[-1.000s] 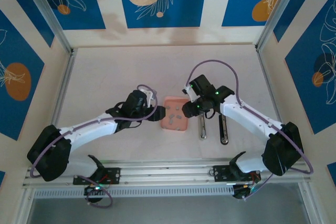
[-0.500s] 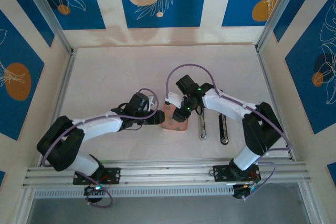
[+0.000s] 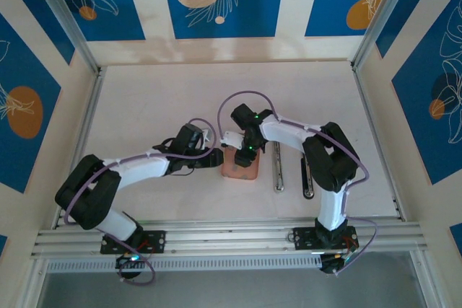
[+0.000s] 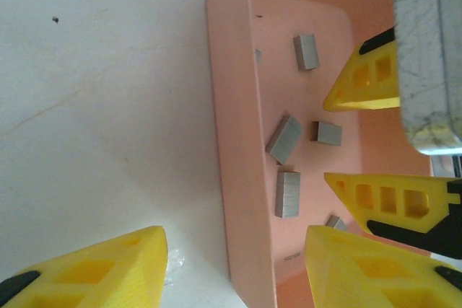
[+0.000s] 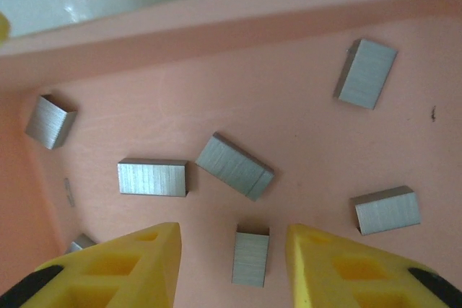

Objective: Load the staples into the stapler

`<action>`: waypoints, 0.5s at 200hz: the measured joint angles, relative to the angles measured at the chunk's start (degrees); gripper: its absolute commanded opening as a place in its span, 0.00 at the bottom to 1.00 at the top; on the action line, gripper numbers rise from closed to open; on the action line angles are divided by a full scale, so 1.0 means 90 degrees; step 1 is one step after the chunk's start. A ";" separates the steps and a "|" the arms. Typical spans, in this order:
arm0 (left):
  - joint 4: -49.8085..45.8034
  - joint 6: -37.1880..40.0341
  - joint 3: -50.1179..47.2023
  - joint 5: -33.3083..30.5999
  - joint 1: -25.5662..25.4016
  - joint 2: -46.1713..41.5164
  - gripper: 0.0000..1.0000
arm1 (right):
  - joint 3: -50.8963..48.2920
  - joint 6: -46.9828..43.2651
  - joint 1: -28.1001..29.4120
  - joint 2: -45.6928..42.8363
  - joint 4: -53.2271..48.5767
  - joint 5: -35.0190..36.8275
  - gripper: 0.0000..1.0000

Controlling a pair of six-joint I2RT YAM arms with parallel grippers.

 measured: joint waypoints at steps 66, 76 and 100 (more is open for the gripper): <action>-0.0046 0.0000 0.0036 0.0017 0.0000 0.0172 0.52 | 0.0291 0.0078 0.0090 0.0464 -0.0148 0.0500 0.31; -0.0068 0.0000 0.0036 0.0012 0.0000 0.0172 0.52 | 0.0342 0.0121 0.0131 0.0500 -0.0192 0.0617 0.28; -0.0134 0.0012 0.0036 -0.0036 0.0000 0.0148 0.52 | 0.0396 0.0209 0.0216 0.0522 -0.0226 0.0850 0.21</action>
